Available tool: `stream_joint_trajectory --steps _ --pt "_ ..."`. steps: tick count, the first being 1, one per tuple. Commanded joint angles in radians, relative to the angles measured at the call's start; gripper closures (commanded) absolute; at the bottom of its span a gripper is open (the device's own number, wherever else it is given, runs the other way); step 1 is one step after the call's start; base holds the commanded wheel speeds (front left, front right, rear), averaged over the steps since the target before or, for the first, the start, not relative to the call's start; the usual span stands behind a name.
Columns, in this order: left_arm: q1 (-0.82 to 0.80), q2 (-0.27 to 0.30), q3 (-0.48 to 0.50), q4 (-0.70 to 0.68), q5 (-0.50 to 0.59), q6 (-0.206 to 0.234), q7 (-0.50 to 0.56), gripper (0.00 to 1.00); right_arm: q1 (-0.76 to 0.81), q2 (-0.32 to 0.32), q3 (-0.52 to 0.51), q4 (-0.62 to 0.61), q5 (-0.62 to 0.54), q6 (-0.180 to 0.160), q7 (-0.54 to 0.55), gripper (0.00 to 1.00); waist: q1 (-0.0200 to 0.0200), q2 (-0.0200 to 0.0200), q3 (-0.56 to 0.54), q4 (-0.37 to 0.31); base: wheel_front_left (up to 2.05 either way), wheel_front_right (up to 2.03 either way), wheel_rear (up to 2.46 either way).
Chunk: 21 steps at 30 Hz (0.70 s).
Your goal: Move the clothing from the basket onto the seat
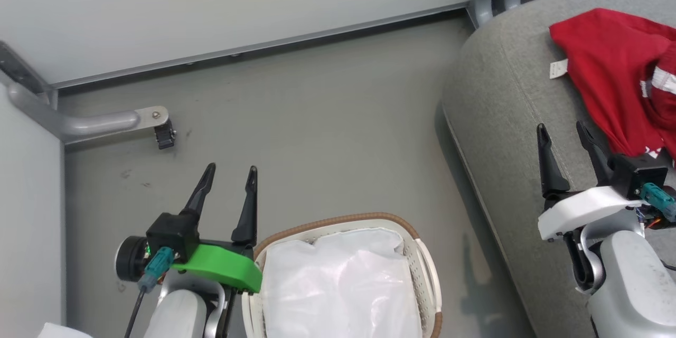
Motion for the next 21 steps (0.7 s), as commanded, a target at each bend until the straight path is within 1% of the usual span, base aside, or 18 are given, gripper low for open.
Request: stream_joint_trajectory --steps 1,6,8,12,21 --pt "0.031 0.000 0.023 -0.007 0.016 0.009 0.001 0.00 0.009 0.013 0.007 -0.007 -0.009 -0.001 -0.002 0.00 0.0000 0.0000 -0.060 0.069 0.00 0.00 0.00" --pt "0.069 -0.001 0.075 -0.010 0.007 0.035 0.001 0.00 0.039 0.040 0.011 -0.004 -0.021 -0.001 -0.002 0.00 0.0000 0.0000 -0.095 0.105 0.00 0.00 0.00" --pt "0.082 -0.001 0.091 -0.014 0.020 0.040 0.001 0.00 0.049 0.054 0.009 0.001 -0.024 -0.001 -0.002 0.00 0.0000 0.0000 -0.107 0.113 0.00 0.00 0.00" --pt "0.122 -0.001 0.111 -0.008 0.028 0.035 0.001 0.00 0.083 0.067 0.002 0.003 -0.031 -0.001 -0.002 0.00 0.0000 0.0000 -0.136 0.120 0.00 0.00 0.00" --pt "0.204 0.000 0.143 0.015 -0.002 0.028 0.001 0.00 0.166 0.083 -0.015 0.009 -0.031 -0.001 -0.002 0.00 0.0000 0.0000 -0.190 0.113 0.00 0.00 0.00"
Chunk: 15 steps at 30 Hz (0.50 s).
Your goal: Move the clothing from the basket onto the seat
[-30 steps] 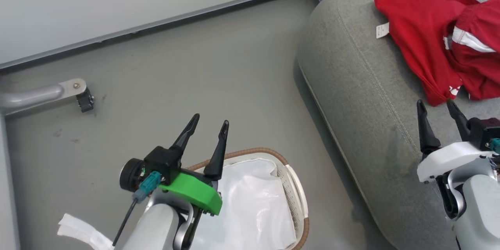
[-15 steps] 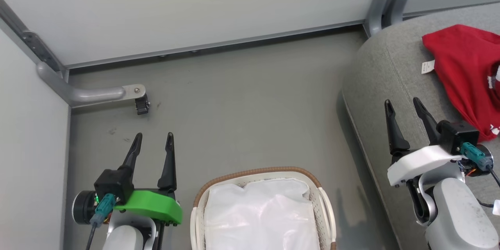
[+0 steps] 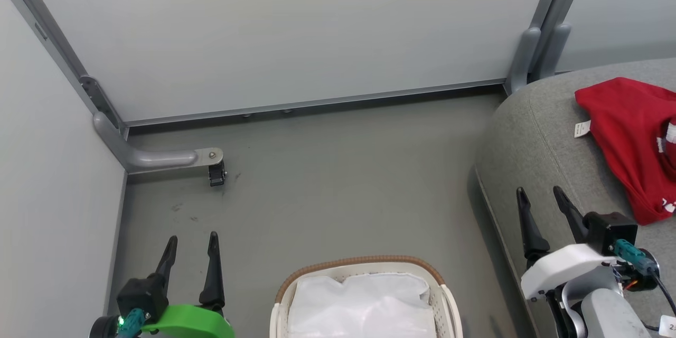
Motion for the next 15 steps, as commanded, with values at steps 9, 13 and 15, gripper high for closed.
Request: stream_joint_trajectory --steps 9,13,15 --pt "0.031 -0.003 0.008 0.038 -0.018 -0.006 0.003 1.00 0.043 0.012 -0.005 0.031 0.005 0.000 0.005 1.00 0.0000 0.0000 -0.020 -0.006 0.00 0.00 0.00" --pt "0.021 -0.002 0.022 0.035 -0.092 -0.008 0.026 1.00 0.037 0.012 -0.017 0.027 0.081 0.000 0.034 1.00 0.0000 0.0000 -0.020 -0.006 0.00 0.00 0.00" --pt "0.018 -0.002 0.027 0.031 -0.129 -0.009 0.037 1.00 0.039 0.012 -0.019 0.021 0.120 0.000 0.044 1.00 0.0000 0.0000 -0.020 -0.007 0.00 0.00 0.00"
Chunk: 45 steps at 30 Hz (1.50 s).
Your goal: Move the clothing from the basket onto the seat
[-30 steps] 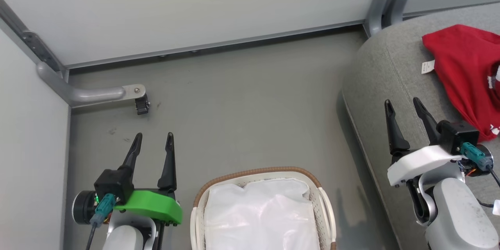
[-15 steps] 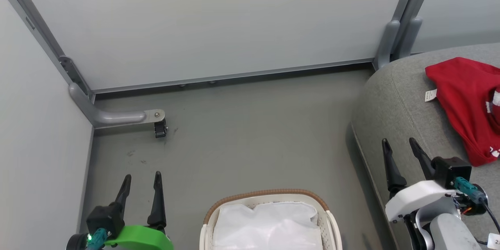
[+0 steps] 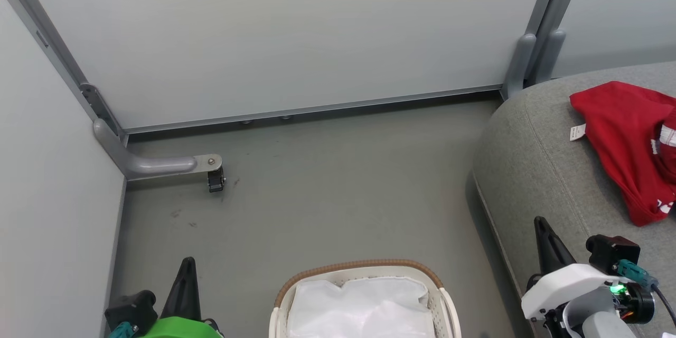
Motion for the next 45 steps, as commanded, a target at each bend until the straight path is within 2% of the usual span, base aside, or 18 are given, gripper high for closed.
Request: stream_joint_trajectory --steps 1,22,45 --pt "-0.018 0.002 0.009 -0.022 -0.050 -0.003 0.010 1.00 -0.017 -0.008 -0.006 -0.024 0.051 0.000 0.011 1.00 0.0000 0.0000 0.000 0.000 0.00 0.00 0.00" --pt "-0.047 0.003 0.056 -0.058 -0.384 -0.012 0.100 1.00 0.001 -0.006 -0.016 -0.087 0.402 0.000 0.096 1.00 0.0000 0.0000 0.000 -0.004 0.00 0.00 0.00" --pt "-0.073 0.004 0.097 -0.086 -0.665 -0.020 0.180 1.00 0.012 -0.005 -0.030 -0.132 0.696 0.000 0.174 1.00 0.0000 0.0000 -0.001 -0.007 0.00 0.00 0.00"
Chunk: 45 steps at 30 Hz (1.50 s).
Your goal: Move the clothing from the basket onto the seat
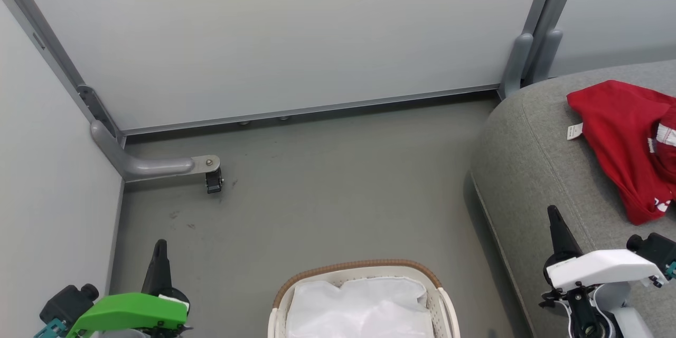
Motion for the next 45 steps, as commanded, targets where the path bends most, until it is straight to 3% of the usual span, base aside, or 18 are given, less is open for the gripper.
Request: stream_joint_trajectory --steps 1,45 --pt "-0.031 0.004 0.007 -0.016 -0.029 -0.002 0.008 1.00 0.002 -0.006 -0.004 -0.018 0.033 0.000 0.008 1.00 0.0000 0.0000 0.000 0.000 0.00 0.00 0.00" --pt "-0.065 0.006 0.065 -0.052 -0.424 -0.014 0.119 1.00 0.017 -0.003 -0.025 -0.080 0.444 0.000 0.118 1.00 0.0000 0.0000 -0.001 -0.007 0.00 0.00 0.00"
